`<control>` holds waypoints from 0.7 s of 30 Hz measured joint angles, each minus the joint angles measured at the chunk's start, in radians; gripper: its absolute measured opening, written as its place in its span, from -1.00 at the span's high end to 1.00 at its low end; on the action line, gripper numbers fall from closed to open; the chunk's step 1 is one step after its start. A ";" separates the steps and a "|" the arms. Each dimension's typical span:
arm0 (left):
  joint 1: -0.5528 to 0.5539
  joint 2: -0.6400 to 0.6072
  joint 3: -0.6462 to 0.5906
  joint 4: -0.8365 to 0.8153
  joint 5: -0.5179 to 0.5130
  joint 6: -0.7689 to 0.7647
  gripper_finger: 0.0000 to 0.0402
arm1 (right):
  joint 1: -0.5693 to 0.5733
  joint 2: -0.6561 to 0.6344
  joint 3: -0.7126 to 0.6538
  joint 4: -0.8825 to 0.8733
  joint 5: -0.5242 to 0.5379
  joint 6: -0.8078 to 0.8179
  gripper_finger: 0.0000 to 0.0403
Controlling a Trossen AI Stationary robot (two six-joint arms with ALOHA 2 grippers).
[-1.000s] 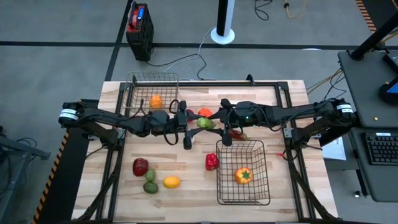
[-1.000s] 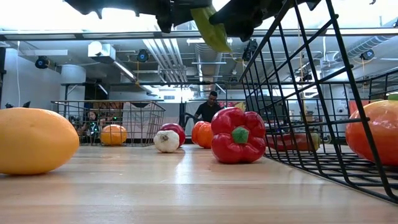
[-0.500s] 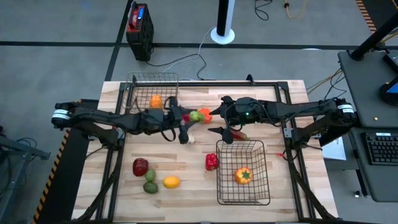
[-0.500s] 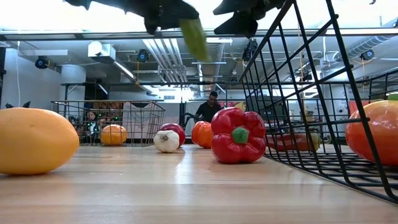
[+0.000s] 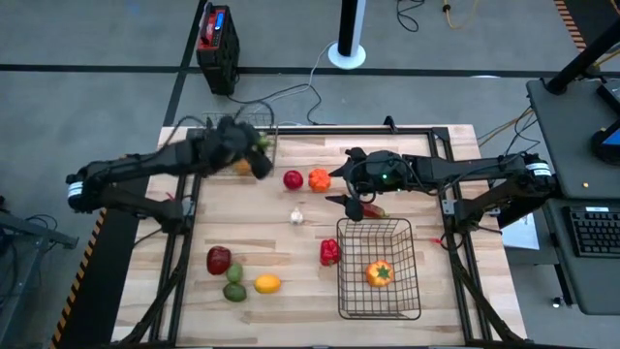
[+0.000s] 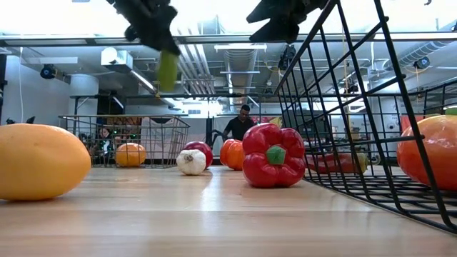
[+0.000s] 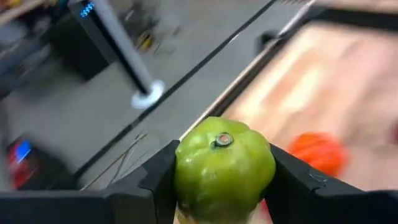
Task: Sort produce into baskets
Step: Put the green cucumber into the gold wire basket
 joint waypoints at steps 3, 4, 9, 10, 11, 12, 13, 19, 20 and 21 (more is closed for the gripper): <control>0.122 0.010 0.022 -0.120 0.007 -0.022 0.18 | 0.000 0.000 0.000 -0.003 0.000 0.002 -0.57; 0.161 0.015 0.022 -0.154 0.018 -0.023 0.18 | 0.000 0.000 0.000 -0.006 0.000 0.002 -0.57; 0.340 0.036 -0.001 -0.227 0.068 -0.024 0.18 | 0.000 0.000 0.000 -0.015 0.000 0.002 -0.59; 0.371 0.041 -0.008 -0.230 0.100 -0.026 0.18 | 0.000 0.000 0.000 -0.016 0.000 0.002 -0.60; 0.398 0.047 -0.012 -0.236 0.127 -0.027 0.18 | 0.000 0.000 0.000 -0.016 0.000 0.002 -0.60; 0.422 0.052 -0.015 -0.245 0.154 -0.035 0.18 | 0.000 0.000 0.000 -0.015 0.000 0.002 -0.60; 0.444 0.058 -0.015 -0.257 0.166 -0.046 0.18 | 0.000 0.000 0.000 -0.015 0.000 0.002 -0.59; 0.510 0.111 -0.016 -0.324 0.160 -0.100 0.19 | 0.000 0.000 -0.005 -0.016 0.000 0.002 -0.55; 0.510 0.120 -0.016 -0.328 0.160 -0.106 0.19 | 0.000 0.000 -0.005 -0.016 0.000 0.002 -0.54; 0.510 0.130 -0.016 -0.332 0.160 -0.112 0.19 | 0.000 0.000 -0.005 -0.015 0.000 0.002 -0.54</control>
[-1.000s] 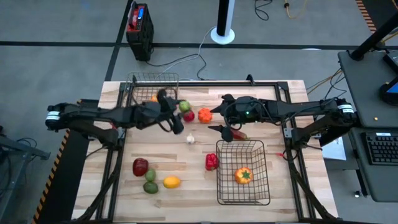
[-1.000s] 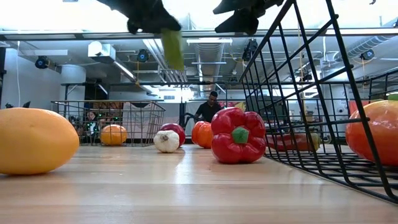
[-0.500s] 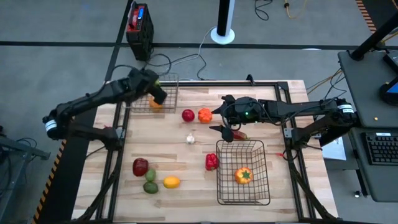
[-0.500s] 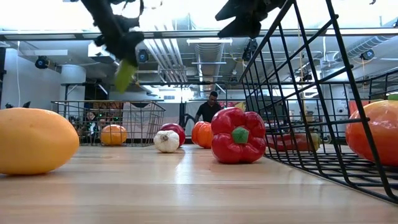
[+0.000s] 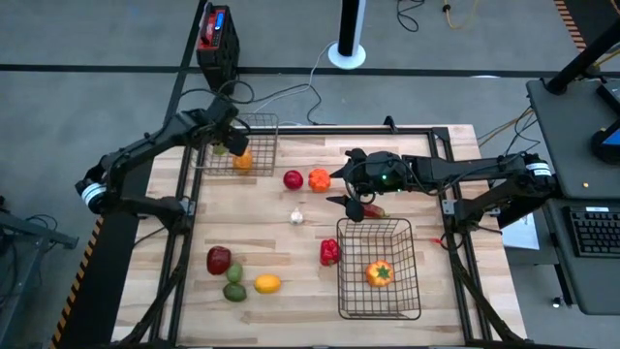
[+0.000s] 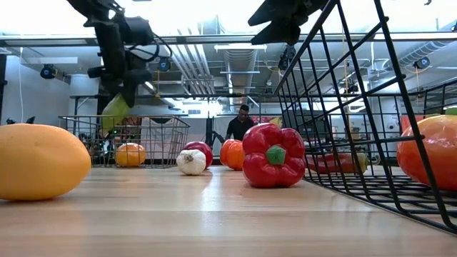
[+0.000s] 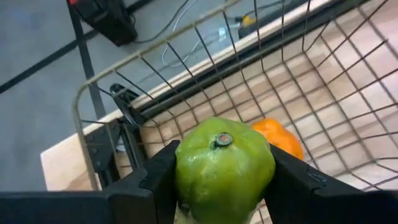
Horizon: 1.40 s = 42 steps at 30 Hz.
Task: Sort produce into baskets
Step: Put the green cucumber into the gold wire basket
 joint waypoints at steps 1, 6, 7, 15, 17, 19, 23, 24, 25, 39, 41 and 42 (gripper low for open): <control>0.000 0.010 0.000 -0.004 0.000 -0.002 0.19 | 0.000 0.000 0.000 -0.001 0.000 0.000 -0.53; 0.009 0.057 0.000 -0.020 -0.007 -0.004 0.19 | 0.000 0.000 -0.001 0.000 0.000 0.000 -0.55; 0.013 0.067 0.000 -0.021 -0.014 -0.004 0.19 | 0.000 0.000 -0.001 0.000 0.000 0.000 -0.55; 0.054 0.161 0.000 -0.022 -0.021 0.002 0.18 | 0.000 0.000 -0.001 -0.001 0.000 0.011 -0.56; 0.055 0.183 0.000 -0.022 -0.021 0.015 0.17 | 0.000 0.000 -0.002 -0.001 0.000 0.012 -0.55; 0.055 0.203 0.000 -0.021 -0.021 0.020 0.16 | 0.000 0.000 -0.002 -0.002 0.000 0.013 -0.54; 0.057 0.237 0.000 -0.021 -0.021 0.029 0.15 | 0.000 0.000 -0.002 -0.002 0.000 0.015 -0.54; 0.057 0.243 0.001 -0.020 -0.021 0.037 0.15 | 0.000 0.000 -0.002 -0.002 0.000 0.015 -0.55; 0.057 0.248 0.001 -0.019 -0.021 0.043 0.15 | 0.000 0.000 -0.002 -0.002 -0.001 0.015 -0.55; 0.069 0.263 0.002 -0.010 -0.031 0.072 0.10 | 0.000 0.000 -0.002 -0.002 -0.003 0.018 -0.59; 0.069 0.263 0.002 -0.006 -0.045 0.070 0.06 | 0.000 0.000 -0.002 -0.003 -0.003 0.018 -0.61; 0.069 0.263 0.002 -0.007 -0.045 0.070 0.04 | 0.000 0.000 -0.002 -0.005 -0.003 0.018 -0.62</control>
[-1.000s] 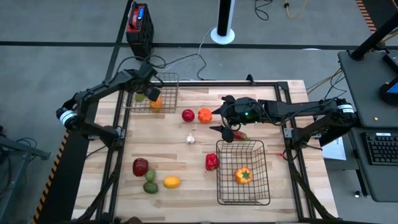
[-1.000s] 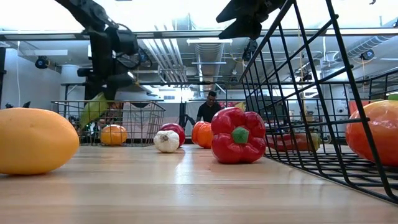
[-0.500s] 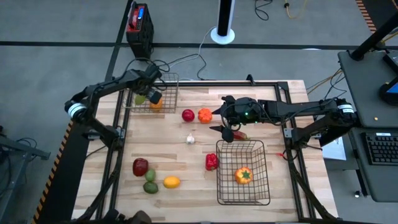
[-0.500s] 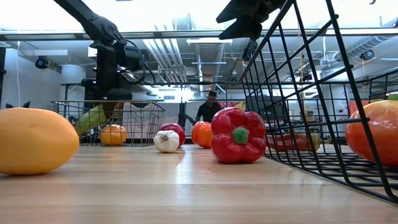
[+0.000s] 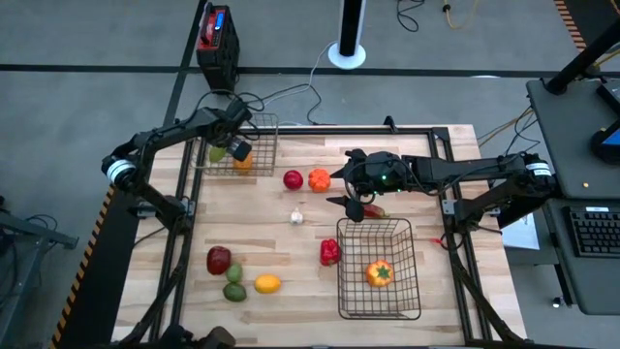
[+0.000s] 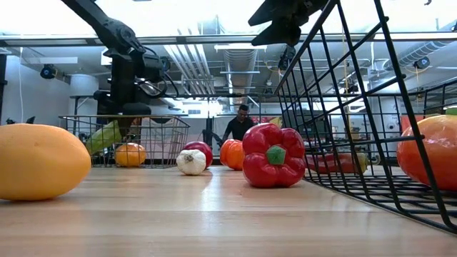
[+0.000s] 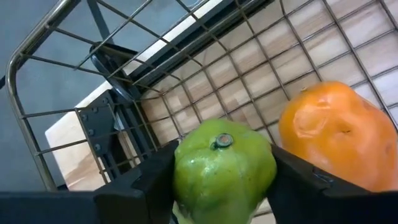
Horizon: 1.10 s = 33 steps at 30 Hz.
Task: Sort produce into baskets
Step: Put the green cucumber into the gold wire basket, then put the yellow lemon into the black wire basket
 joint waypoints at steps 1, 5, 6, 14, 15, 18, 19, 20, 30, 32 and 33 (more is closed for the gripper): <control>0.000 0.000 0.000 0.000 0.000 0.000 0.01 | 0.000 0.000 0.000 -0.002 0.000 0.000 -0.63; 0.000 0.000 0.000 0.001 -0.001 -0.001 -0.08 | 0.000 0.000 0.000 -0.004 0.000 0.000 -0.66; 0.000 0.000 0.000 0.001 -0.001 -0.001 -0.10 | 0.000 0.000 0.000 -0.004 0.000 0.000 -0.67; 0.000 0.000 0.000 0.003 -0.001 0.001 -0.14 | 0.000 0.000 -0.002 -0.005 -0.001 0.006 -0.66; 0.000 0.000 0.000 0.003 -0.001 0.002 -0.14 | 0.000 0.000 -0.002 -0.006 -0.002 0.011 -0.66; 0.000 0.000 0.000 0.004 -0.002 0.017 -0.14 | 0.000 0.000 -0.002 -0.018 -0.002 0.019 -0.68; 0.000 0.000 0.000 0.005 -0.002 0.018 -0.14 | 0.000 0.000 -0.002 -0.022 -0.002 0.024 -0.68; 0.000 0.000 0.000 0.005 -0.002 0.019 -0.14 | 0.000 0.000 -0.002 -0.025 -0.002 0.026 -0.68; -0.033 -0.048 0.000 0.059 -0.011 0.050 -0.14 | 0.000 0.000 -0.002 -0.026 0.001 0.041 -0.68; -0.054 -0.072 0.000 0.059 -0.011 0.050 -0.14 | 0.000 0.000 -0.002 -0.026 0.001 0.042 -0.66; -0.068 -0.088 0.000 0.060 -0.011 0.049 -0.14 | 0.000 0.000 -0.002 -0.026 0.001 0.042 -0.66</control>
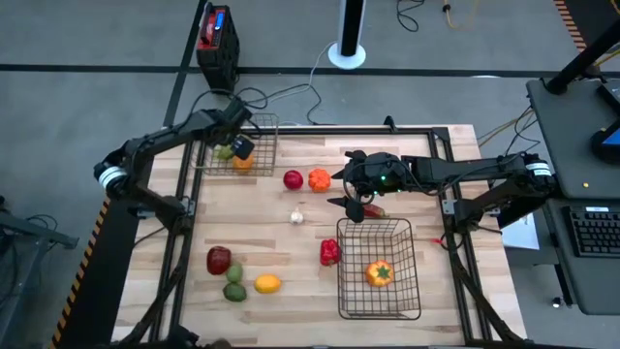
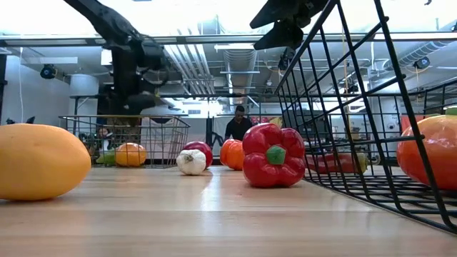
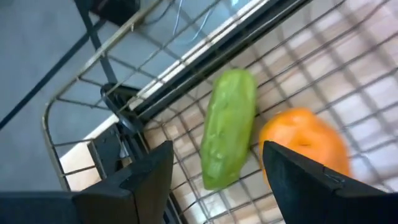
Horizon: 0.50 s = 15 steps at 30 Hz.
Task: Sort produce into baskets
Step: Put the yellow lemon into the black wire basket
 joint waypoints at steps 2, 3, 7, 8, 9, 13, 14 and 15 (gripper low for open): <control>-0.031 -0.032 0.000 0.000 -0.004 -0.005 -0.14 | 0.000 0.000 0.000 0.000 0.000 0.001 -0.64; -0.050 -0.050 0.000 0.001 -0.010 -0.009 -0.14 | 0.000 0.000 0.000 0.000 0.000 0.003 -0.63; -0.144 -0.127 0.000 0.006 -0.016 -0.034 -0.14 | 0.000 0.000 -0.001 0.000 0.000 0.010 -0.62; -0.173 -0.147 0.000 0.006 -0.016 -0.043 -0.14 | 0.000 0.000 -0.001 0.000 0.000 0.011 -0.62; -0.204 -0.166 0.000 0.006 -0.017 -0.054 -0.14 | 0.000 0.000 -0.001 0.000 0.000 0.014 -0.62; -0.347 -0.228 0.000 0.007 -0.017 -0.084 -0.14 | 0.000 0.000 -0.001 0.000 0.000 0.021 -0.61; -0.385 -0.239 0.000 0.008 -0.017 -0.086 -0.14 | 0.000 0.000 -0.001 0.000 0.000 0.021 -0.61; -0.422 -0.249 0.000 0.008 -0.017 -0.086 -0.14 | 0.000 0.000 -0.001 0.000 0.000 0.021 -0.61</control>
